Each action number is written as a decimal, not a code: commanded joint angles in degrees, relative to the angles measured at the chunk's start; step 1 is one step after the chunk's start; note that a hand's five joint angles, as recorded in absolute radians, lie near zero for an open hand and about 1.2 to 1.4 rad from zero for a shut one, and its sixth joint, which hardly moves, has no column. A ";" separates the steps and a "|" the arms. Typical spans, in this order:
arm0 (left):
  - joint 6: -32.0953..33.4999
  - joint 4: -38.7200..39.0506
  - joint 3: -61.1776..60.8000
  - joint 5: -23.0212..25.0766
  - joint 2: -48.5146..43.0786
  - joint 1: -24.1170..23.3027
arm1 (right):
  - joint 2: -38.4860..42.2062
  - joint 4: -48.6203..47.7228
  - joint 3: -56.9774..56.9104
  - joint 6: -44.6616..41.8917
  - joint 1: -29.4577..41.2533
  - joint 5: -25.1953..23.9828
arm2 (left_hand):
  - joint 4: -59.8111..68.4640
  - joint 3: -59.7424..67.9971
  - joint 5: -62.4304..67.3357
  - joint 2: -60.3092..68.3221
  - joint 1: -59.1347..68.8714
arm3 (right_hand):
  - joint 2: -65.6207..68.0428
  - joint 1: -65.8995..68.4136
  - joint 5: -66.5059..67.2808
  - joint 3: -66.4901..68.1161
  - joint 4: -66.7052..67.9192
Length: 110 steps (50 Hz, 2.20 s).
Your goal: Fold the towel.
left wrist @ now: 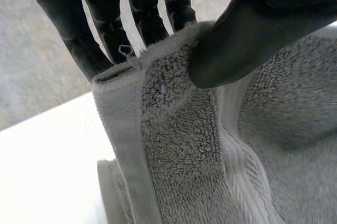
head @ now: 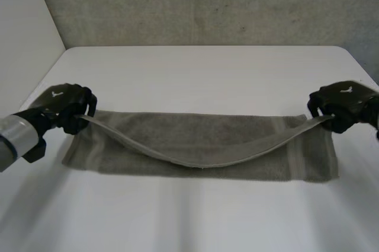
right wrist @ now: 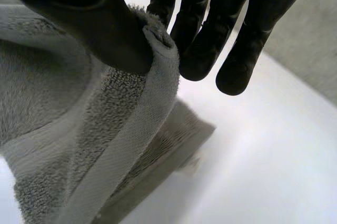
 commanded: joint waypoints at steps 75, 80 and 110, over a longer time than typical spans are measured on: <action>10.69 1.61 10.69 -16.43 -10.21 -11.89 | -0.73 -17.72 5.21 4.11 8.38 14.05 | -70.99 -72.56 -79.16 -70.57 -67.44 | -55.34 -55.79 -56.51 -55.81 -55.98; 10.61 3.81 3.75 -12.91 -5.20 -10.04 | -3.98 -18.16 12.15 2.44 8.21 12.82 | -70.65 -72.23 -78.82 -70.24 -67.10 | -48.10 -48.56 -49.28 -48.58 -48.75; 4.28 12.24 -9.43 -12.38 1.66 -10.04 | 2.09 -29.76 23.84 -4.24 4.16 13.87 | -70.82 -72.39 -78.99 -70.41 -67.27 | 3.65 3.19 2.47 3.17 3.00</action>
